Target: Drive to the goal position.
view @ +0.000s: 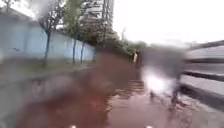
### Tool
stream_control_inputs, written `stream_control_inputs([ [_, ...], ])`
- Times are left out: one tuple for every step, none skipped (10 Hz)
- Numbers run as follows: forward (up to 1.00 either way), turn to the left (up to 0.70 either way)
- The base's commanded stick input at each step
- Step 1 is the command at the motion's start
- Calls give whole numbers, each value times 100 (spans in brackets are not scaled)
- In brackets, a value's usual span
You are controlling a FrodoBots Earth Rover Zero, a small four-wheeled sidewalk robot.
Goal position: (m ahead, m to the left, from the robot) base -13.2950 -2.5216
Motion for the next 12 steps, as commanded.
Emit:
stream_control_inputs([
  [100, 0],
  [100, 0],
  [100, 0],
  [100, 0],
  [100, 0],
  [100, 0],
  [100, 0],
  [100, 0],
  [100, 0],
  [100, -3],
  [100, -34],
  [100, -40],
])
